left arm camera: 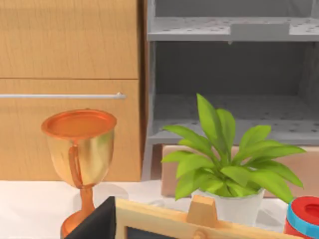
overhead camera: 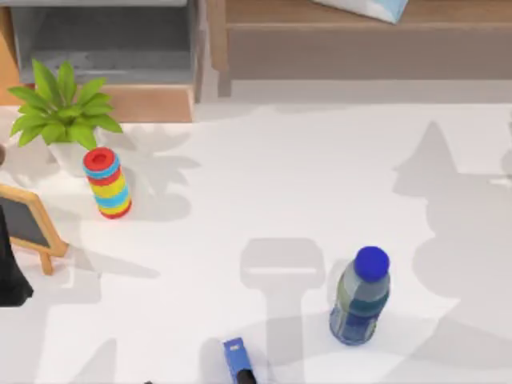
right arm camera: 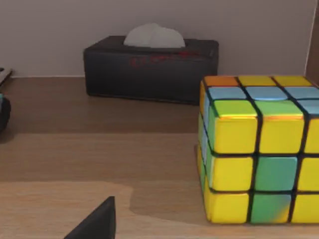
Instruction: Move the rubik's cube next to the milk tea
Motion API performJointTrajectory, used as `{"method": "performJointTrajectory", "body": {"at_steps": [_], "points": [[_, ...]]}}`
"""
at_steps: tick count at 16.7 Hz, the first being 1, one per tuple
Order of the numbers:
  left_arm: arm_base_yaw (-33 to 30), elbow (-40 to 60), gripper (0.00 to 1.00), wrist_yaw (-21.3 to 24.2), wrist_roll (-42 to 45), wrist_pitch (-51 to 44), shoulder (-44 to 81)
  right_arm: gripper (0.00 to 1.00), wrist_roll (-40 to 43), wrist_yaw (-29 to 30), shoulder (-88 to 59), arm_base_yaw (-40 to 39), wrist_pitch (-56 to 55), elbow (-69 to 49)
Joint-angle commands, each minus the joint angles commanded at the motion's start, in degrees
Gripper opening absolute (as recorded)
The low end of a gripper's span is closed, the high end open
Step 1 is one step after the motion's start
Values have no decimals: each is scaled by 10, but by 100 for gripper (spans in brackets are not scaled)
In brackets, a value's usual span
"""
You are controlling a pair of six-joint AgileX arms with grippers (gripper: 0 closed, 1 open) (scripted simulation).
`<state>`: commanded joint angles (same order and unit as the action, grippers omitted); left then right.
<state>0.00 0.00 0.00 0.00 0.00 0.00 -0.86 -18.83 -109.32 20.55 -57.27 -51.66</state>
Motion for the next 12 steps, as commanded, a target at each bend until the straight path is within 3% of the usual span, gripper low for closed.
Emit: {"method": "performJointTrajectory", "body": {"at_steps": [4,12], "points": [[0,0,100,0,0,0,0,100,0,-13,-72,15,-41,-37],[0,0,100,0,0,0,0,100,0,-8,-79,10,-30,-56]]}}
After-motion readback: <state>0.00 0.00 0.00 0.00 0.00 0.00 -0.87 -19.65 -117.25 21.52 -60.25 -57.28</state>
